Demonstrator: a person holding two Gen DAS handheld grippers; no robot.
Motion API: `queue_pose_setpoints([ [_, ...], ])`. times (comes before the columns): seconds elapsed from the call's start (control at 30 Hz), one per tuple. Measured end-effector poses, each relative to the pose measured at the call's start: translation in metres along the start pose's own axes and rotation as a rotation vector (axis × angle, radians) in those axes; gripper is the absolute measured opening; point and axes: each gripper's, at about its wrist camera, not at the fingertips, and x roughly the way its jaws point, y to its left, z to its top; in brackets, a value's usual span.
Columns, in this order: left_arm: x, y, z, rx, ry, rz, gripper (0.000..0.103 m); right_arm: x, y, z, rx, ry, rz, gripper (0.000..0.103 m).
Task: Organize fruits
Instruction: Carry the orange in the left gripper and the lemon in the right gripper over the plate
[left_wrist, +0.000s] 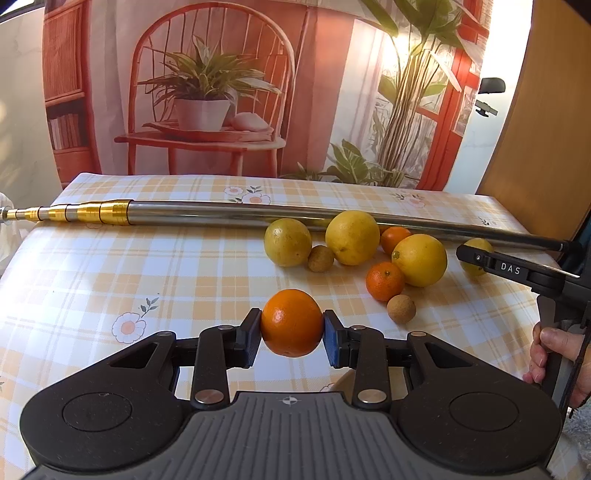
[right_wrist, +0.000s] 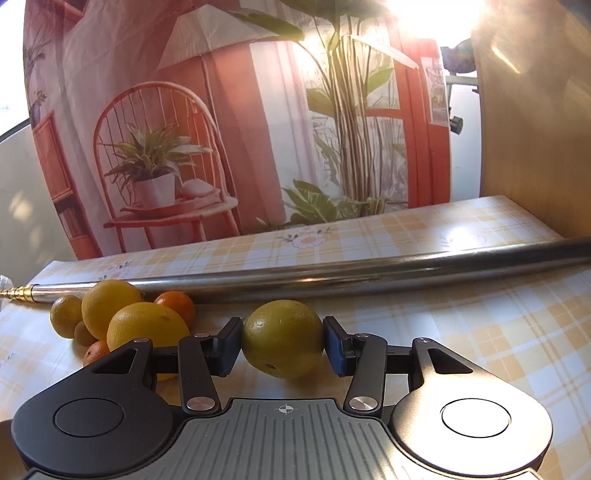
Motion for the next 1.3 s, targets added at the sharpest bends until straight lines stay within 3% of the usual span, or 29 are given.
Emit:
queue_pose_setpoints([
  [0.27,-0.025,-0.007,-0.001,0.037,-0.057,-0.017,0.037,-0.036,0.013,-0.002,0.008,-0.026,0.05,0.044],
  [0.43,-0.018,-0.009,-0.008,0.034,-0.031,-0.039,0.037,-0.048,0.025,-0.011,-0.057,-0.002,0.041,0.044],
  [0.5,-0.014,-0.002,-0.012,-0.003,-0.037,-0.067,0.037,-0.052,0.027,-0.014,-0.046,-0.003,0.053,0.044],
  [0.6,-0.011,0.017,-0.008,-0.059,-0.009,-0.05,0.037,-0.06,0.031,-0.015,-0.042,-0.011,0.064,0.044],
  [0.77,-0.019,0.065,-0.005,-0.222,0.013,-0.056,0.037,-0.066,0.034,-0.02,-0.049,-0.009,0.079,0.044],
  [0.97,-0.004,0.064,-0.022,-0.287,0.095,-0.117,0.038,-0.067,0.035,-0.024,-0.028,0.0,0.088,0.044],
  [1.07,0.001,0.056,-0.026,-0.263,0.108,-0.137,0.043,-0.07,0.037,-0.025,-0.04,0.0,0.094,0.044],
  [1.3,0.018,0.047,-0.03,-0.219,0.134,-0.096,0.041,-0.071,0.037,-0.027,-0.02,0.005,0.095,0.044],
])
